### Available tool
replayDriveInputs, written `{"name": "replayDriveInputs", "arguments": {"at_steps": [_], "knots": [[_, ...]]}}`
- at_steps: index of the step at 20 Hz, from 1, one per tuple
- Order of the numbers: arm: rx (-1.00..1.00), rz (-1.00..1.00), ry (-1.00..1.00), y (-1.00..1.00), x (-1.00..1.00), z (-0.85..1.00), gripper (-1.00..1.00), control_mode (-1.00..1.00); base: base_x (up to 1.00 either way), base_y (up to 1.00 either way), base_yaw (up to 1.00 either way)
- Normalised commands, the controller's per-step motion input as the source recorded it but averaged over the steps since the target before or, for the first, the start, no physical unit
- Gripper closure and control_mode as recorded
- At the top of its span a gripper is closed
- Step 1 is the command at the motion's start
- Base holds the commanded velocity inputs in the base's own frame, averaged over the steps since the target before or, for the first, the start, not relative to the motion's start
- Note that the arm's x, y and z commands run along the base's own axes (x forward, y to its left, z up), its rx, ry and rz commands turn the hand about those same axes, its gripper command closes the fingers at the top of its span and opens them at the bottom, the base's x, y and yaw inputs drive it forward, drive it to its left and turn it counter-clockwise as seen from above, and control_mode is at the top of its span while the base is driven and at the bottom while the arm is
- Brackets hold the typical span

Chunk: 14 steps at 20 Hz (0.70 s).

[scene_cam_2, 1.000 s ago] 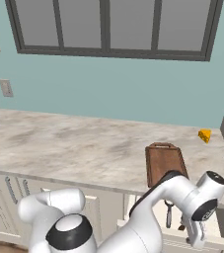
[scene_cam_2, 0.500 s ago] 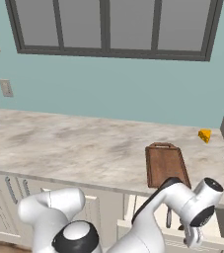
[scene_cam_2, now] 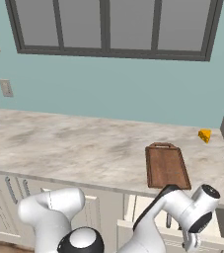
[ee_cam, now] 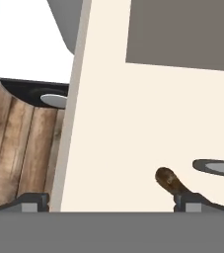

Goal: Open the drawer on the right and place the cutting tools on the cutting board.

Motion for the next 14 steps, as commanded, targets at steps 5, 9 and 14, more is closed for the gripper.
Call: {"name": "replayDriveInputs", "arguments": {"at_steps": [5, 9, 14], "knots": [[-0.02, 0.0, 0.03, -0.03, -0.3, -0.09, -1.0, -1.0, 0.0, 0.0, 0.0], [0.0, 0.0, 0.03, -0.48, -1.0, -0.33, -1.0, -1.0, 0.0, 0.0, 0.0], [0.0, 0.0, 0.0, -0.65, -1.0, -0.39, -1.0, -1.0, 0.0, 0.0, 0.0]]}}
